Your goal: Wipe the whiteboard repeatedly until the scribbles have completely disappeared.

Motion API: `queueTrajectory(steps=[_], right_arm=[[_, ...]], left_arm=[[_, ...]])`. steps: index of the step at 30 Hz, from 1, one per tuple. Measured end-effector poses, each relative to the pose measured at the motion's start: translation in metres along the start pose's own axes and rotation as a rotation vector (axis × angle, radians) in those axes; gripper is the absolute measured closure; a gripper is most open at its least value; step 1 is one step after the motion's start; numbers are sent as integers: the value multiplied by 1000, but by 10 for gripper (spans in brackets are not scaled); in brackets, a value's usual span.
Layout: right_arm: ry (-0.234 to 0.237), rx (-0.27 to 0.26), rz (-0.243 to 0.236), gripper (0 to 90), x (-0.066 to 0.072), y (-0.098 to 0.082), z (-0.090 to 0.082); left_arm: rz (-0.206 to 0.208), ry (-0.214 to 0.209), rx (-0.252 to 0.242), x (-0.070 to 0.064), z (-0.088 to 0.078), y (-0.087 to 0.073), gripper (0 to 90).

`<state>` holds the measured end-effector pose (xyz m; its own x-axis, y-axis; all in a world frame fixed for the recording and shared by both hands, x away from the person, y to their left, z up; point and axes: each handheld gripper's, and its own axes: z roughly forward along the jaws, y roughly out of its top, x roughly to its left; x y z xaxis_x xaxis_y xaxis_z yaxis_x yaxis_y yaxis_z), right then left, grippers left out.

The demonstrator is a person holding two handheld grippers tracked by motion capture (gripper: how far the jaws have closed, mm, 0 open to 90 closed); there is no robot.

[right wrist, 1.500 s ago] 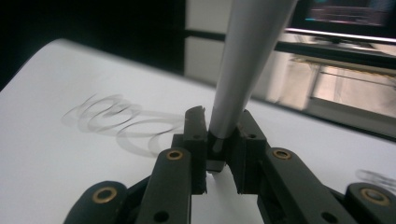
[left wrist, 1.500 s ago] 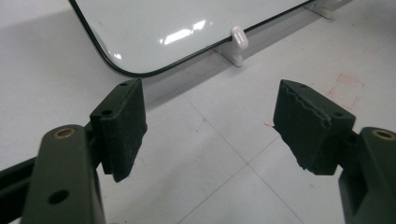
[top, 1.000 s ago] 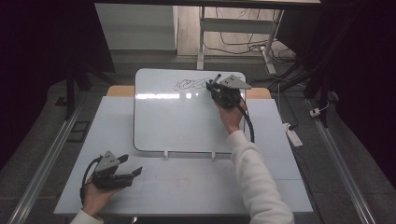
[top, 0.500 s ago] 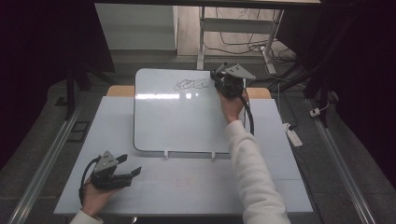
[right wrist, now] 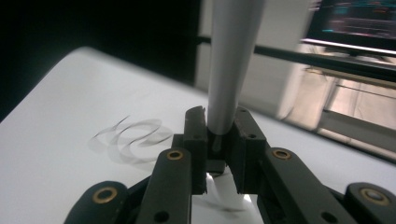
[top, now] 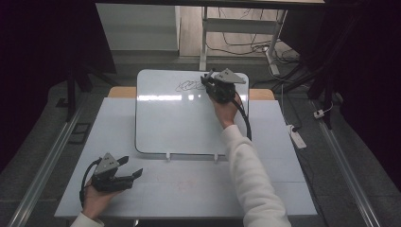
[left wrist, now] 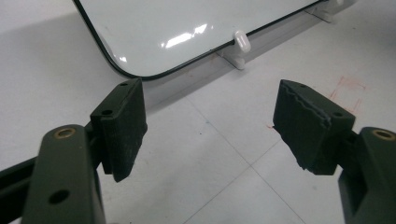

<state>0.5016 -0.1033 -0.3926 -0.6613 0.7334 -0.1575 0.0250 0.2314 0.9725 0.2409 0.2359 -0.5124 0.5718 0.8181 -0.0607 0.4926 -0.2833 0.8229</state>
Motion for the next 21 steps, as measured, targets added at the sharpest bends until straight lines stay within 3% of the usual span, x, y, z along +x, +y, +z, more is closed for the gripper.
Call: queueTrajectory(steps=[1,2,4,6,7,10,11,12,13,14,15,17,18,21], right_arm=[[5,6,-15,780,-2,0,-1],[-8,2,4,780,-7,1,-4],[-78,-14,57,780,-22,3,-11],[-72,-21,89,780,-27,1,-15],[-56,-11,72,780,-23,0,-15],[61,26,16,780,-3,-9,-9],[67,33,-17,781,2,-10,-9],[71,31,-4,780,0,-9,-10],[20,12,42,780,-9,-8,-13],[20,12,42,780,-9,-8,-13],[-26,7,62,781,-15,-7,-16],[-45,-11,94,780,-20,-6,-18],[-43,-2,73,781,-16,-6,-18],[33,48,-10,781,2,-11,-16]], left_arm=[[1,-2,0,-1,0,0,264],[4,-2,-1,-1,0,0,263],[7,-2,-3,-2,0,1,263],[5,-3,-5,-2,0,1,264],[5,-3,-3,-2,1,1,264],[6,-3,3,-3,2,2,263],[7,-4,3,-3,2,2,263],[7,-4,2,-4,2,1,263],[9,-2,2,-4,1,1,263],[11,-1,1,-5,0,1,263],[9,-1,-2,-5,0,1,263],[7,-1,-4,-4,-1,1,263],[7,-1,-4,-3,0,1,263],[5,-2,1,-3,1,1,263]])
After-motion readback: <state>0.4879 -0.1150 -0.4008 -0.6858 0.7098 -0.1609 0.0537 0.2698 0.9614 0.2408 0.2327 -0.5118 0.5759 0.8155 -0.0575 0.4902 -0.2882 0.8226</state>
